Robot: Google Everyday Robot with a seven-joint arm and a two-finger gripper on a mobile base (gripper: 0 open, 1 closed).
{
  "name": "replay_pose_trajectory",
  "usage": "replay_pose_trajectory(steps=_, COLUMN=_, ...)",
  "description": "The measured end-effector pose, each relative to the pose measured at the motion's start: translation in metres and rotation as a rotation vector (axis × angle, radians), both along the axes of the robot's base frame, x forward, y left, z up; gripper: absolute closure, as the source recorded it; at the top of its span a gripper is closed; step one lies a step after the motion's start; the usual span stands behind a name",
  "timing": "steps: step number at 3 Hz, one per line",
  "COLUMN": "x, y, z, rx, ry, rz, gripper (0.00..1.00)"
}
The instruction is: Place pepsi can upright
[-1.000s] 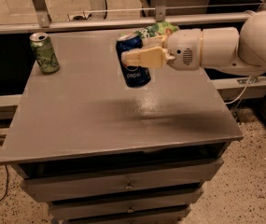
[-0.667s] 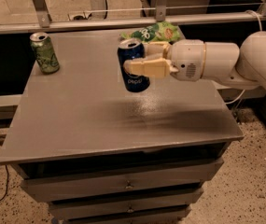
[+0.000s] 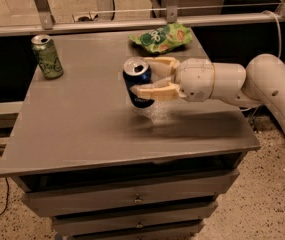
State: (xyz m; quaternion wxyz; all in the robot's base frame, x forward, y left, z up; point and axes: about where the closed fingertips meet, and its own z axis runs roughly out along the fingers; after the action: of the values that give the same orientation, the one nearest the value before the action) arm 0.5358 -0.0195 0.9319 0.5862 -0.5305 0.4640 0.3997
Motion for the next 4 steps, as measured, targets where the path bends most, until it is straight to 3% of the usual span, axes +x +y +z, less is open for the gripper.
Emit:
replay_pose_trajectory(steps=2, x=-0.005, y=-0.002, z=-0.002, rx=0.020, ry=0.011, rz=0.002, gripper=1.00)
replay_pose_trajectory(steps=4, x=-0.008, y=-0.005, z=-0.013, rx=0.092, ry=0.043, rz=0.015, gripper=1.00)
